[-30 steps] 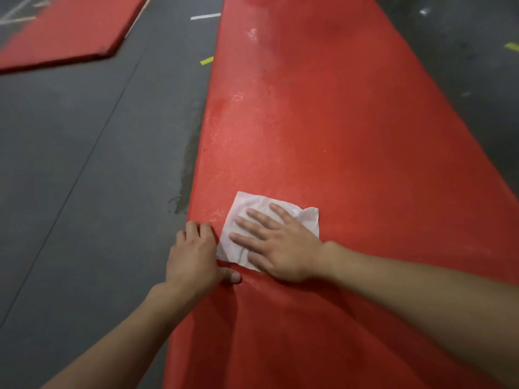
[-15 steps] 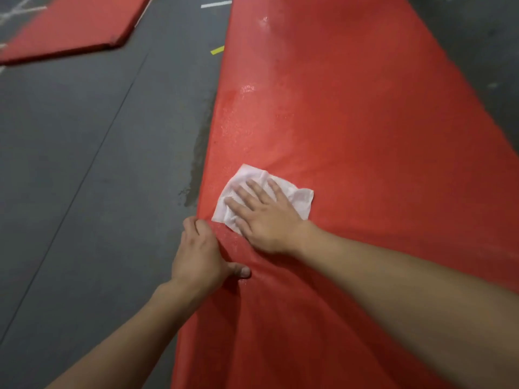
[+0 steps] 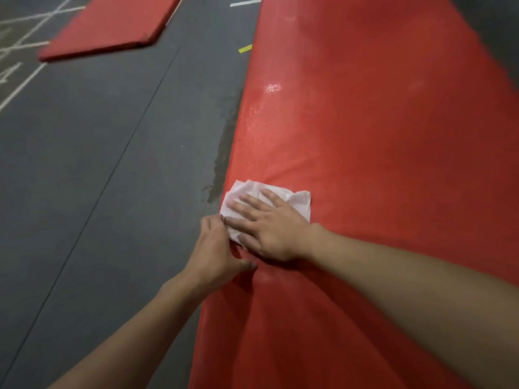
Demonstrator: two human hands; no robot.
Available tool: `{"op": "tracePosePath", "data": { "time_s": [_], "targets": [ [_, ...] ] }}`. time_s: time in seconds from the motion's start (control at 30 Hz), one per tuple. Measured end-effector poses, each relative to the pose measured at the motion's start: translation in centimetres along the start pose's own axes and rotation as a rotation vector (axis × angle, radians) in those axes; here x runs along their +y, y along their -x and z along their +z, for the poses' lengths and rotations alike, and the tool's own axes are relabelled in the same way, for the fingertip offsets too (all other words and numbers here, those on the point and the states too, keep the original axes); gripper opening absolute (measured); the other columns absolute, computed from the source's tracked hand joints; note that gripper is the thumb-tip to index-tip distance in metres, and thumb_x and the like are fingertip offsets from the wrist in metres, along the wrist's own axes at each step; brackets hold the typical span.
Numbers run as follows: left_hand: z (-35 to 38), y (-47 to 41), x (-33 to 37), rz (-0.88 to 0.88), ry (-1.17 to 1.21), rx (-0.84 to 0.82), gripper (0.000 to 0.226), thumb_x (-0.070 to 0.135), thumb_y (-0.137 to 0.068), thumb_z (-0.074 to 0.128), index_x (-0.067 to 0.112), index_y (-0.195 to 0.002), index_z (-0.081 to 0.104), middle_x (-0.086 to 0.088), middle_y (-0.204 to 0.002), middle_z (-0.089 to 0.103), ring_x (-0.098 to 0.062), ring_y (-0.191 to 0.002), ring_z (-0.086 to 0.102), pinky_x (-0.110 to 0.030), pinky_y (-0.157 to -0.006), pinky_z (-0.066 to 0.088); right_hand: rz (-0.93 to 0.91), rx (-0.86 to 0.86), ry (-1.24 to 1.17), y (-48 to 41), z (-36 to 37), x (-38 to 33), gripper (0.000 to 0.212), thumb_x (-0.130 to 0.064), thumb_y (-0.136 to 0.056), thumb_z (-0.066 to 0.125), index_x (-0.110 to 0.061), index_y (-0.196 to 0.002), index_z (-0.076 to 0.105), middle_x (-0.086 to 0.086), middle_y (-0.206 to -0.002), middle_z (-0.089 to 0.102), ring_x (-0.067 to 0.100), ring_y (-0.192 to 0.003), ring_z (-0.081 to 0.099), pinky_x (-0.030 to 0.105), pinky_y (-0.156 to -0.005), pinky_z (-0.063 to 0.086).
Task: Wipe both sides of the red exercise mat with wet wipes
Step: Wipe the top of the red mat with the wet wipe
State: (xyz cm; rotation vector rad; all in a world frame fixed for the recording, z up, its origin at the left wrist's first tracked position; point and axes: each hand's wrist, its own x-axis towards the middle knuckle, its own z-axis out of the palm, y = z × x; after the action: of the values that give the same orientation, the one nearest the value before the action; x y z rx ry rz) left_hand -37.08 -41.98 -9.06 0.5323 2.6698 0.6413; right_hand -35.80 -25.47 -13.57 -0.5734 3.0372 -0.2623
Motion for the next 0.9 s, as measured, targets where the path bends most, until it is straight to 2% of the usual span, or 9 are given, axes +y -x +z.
{"op": "tracePosePath", "data": {
  "time_s": [0.13, 0.27, 0.37, 0.43, 0.5, 0.57, 0.67, 0.83, 0.9],
  "targets": [
    [-0.8, -0.1, -0.6, -0.052, 0.106, -0.086, 0.083, 0.014, -0.062, 0.088, 0.015, -0.129, 0.04, 0.004, -0.124, 0.037, -0.008, -0.11, 0.046, -0.019, -0.09, 0.04, 0.199, 0.071, -0.078, -2.8, -0.2, -0.9, 0.051, -0.04, -0.106, 0.022, -0.029, -0.156, 0.023, -0.002, -0.166, 0.012, 0.019, -0.153, 0.002, 0.045, -0.122, -0.005],
    [-2.6, 1.7, 0.6, -0.248, 0.43, -0.031, 0.059, 0.001, -0.08, 0.071, 0.016, -0.13, 0.043, 0.002, -0.127, 0.053, 0.004, -0.105, 0.054, -0.021, -0.091, 0.046, 0.207, 0.119, -0.488, -0.3, -1.7, -2.7, 0.046, -0.022, -0.107, 0.033, -0.006, -0.15, 0.037, 0.011, -0.158, 0.034, 0.019, -0.148, 0.024, 0.024, -0.118, 0.006],
    [-5.9, 3.1, 2.1, -0.28, 0.33, -0.011, 0.051, 0.007, -0.086, 0.067, 0.017, -0.131, 0.047, 0.005, -0.126, 0.05, -0.007, -0.115, 0.048, -0.017, -0.088, 0.041, 0.712, 0.392, -1.094, 0.7, -6.7, -4.4, 0.034, -0.019, -0.106, 0.036, -0.009, -0.118, 0.065, 0.011, -0.107, 0.07, 0.028, -0.104, 0.06, 0.019, -0.086, 0.043],
    [-9.8, 3.8, 4.1, -0.307, 0.312, -0.021, 0.044, 0.007, -0.088, 0.063, 0.015, -0.13, 0.05, 0.003, -0.124, 0.053, -0.008, -0.107, 0.052, -0.013, -0.072, 0.041, 1.096, 0.492, -1.497, 0.2, -11.9, -6.1, 0.035, -0.016, -0.103, 0.035, -0.015, -0.081, 0.062, 0.0, -0.072, 0.06, 0.023, -0.079, 0.055, 0.02, -0.058, 0.042],
    [-14.4, 4.6, 7.5, -0.364, 0.358, -0.022, 0.037, 0.01, -0.092, 0.061, 0.013, -0.128, 0.053, 0.0, -0.118, 0.058, -0.009, -0.095, 0.056, -0.017, -0.066, 0.044, 1.314, 0.533, -1.942, 0.0, -17.7, -7.3, 0.032, -0.015, -0.1, 0.034, -0.014, -0.077, 0.056, 0.003, -0.074, 0.053, 0.022, -0.071, 0.051, 0.027, -0.06, 0.038],
    [-19.6, 5.2, 11.7, -0.475, 0.49, -0.038, 0.029, 0.018, -0.097, 0.058, 0.009, -0.125, 0.057, -0.002, -0.108, 0.061, -0.011, -0.088, 0.058, -0.025, -0.071, 0.047, 1.3, 0.514, -2.414, 0.8, -24.1, -8.5, 0.028, -0.017, -0.097, 0.031, -0.016, -0.077, 0.051, 0.004, -0.075, 0.042, 0.016, -0.061, 0.04, 0.03, -0.059, 0.031],
    [-27.4, 5.8, 17.8, -0.633, 0.755, -0.225, 0.034, 0.035, -0.101, 0.049, 0.007, -0.11, 0.066, -0.01, -0.1, 0.066, -0.022, -0.087, 0.06, -0.036, -0.079, 0.048, 1.206, 0.537, -2.746, 2.5, -33.4, -10.0, 0.022, -0.017, -0.092, 0.029, -0.018, -0.078, 0.045, 0.005, -0.081, 0.041, 0.018, -0.071, 0.041, 0.03, -0.068, 0.033],
    [-38.5, 3.7, 24.4, -0.581, 0.857, -0.478, 0.028, 0.032, -0.097, 0.057, 0.007, -0.099, 0.069, -0.011, -0.088, 0.069, -0.021, -0.071, 0.065, -0.033, -0.068, 0.052, 1.097, 0.584, -2.885, 1.7, -46.1, -10.5, 0.04, -0.028, -0.1, 0.03, -0.011, -0.125, 0.056, 0.021, -0.121, 0.049, 0.032, -0.112, 0.043, 0.041, -0.109, 0.03],
    [-41.3, 1.6, 24.9, -0.523, 0.793, -0.446, 0.008, 0.014, -0.089, 0.064, 0.007, -0.087, 0.066, -0.012, -0.08, 0.064, -0.022, -0.065, 0.059, -0.031, -0.062, 0.05, 1.091, 0.643, -2.94, -0.2, -49.0, -10.6, 0.045, -0.032, -0.102, 0.029, -0.007, -0.102, 0.066, 0.016, -0.116, 0.054, 0.031, -0.111, 0.048, 0.042, -0.11, 0.032]
  ]
}}
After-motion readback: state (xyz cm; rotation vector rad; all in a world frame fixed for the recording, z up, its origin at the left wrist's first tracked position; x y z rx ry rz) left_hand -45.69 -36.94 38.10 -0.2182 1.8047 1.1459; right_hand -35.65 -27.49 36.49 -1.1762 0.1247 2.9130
